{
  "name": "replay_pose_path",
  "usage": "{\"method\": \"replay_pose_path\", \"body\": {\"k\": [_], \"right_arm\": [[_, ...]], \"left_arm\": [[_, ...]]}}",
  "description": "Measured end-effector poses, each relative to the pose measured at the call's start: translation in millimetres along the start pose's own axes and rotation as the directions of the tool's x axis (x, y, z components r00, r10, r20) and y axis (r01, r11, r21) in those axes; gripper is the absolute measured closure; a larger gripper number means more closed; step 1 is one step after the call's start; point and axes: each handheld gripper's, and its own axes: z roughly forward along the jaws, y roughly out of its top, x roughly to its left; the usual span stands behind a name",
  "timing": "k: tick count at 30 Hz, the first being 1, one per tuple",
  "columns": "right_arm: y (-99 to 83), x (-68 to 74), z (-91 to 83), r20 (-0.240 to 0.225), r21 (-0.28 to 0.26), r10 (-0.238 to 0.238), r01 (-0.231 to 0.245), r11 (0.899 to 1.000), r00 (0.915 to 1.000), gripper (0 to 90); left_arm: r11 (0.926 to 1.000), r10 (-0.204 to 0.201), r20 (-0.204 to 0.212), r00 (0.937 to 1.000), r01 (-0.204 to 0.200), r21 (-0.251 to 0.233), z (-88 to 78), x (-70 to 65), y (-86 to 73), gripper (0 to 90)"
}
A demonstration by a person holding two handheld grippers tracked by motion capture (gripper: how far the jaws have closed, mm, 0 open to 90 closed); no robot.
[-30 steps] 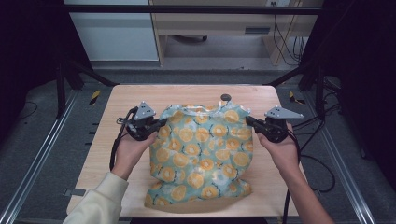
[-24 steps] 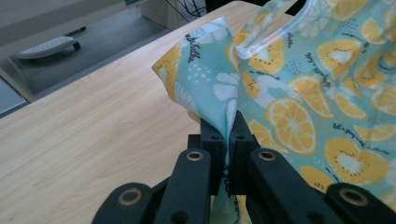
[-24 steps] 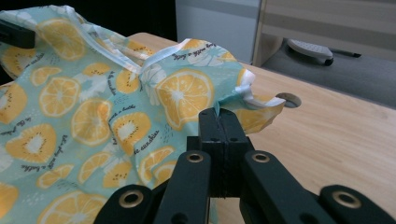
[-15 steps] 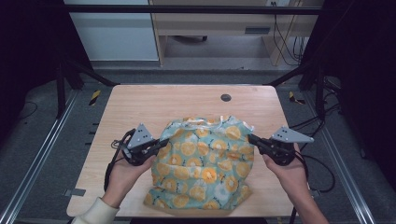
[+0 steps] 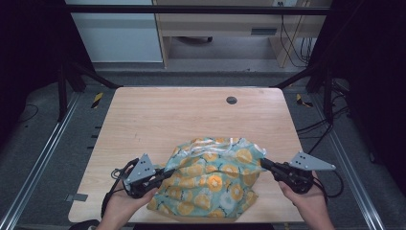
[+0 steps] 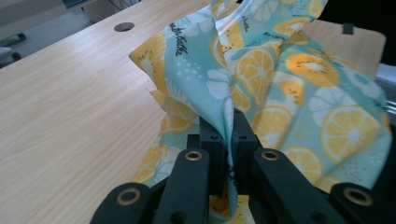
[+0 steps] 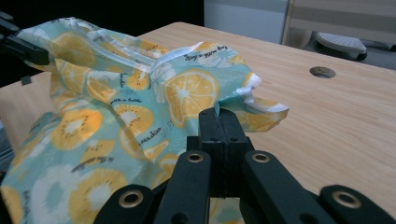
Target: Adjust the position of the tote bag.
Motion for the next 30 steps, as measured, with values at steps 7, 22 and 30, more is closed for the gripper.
{"method": "replay_pose_path", "body": {"k": [7,22,30], "right_arm": [[-11.3,8.0,-17.6,-0.047,-0.033,0.020,-0.022,0.999,0.9987,90.0],[-49.6,14.2,-4.9,-0.152,0.122,0.016,0.003,0.993,0.9882,90.0],[-59.2,10.9,14.8,-0.150,0.214,0.029,0.004,0.977,0.9883,90.0]], "left_arm": [[0.9992,-0.028,0.043,0.9987,0.029,-0.025,-8.5,-11.7,-14.3,87.0],[0.9926,-0.031,0.105,0.9940,0.019,0.120,18.5,-15.0,-50.2,87.2],[0.9838,-0.044,0.081,0.9957,0.029,0.177,30.2,-9.7,-56.6,86.5]]}}
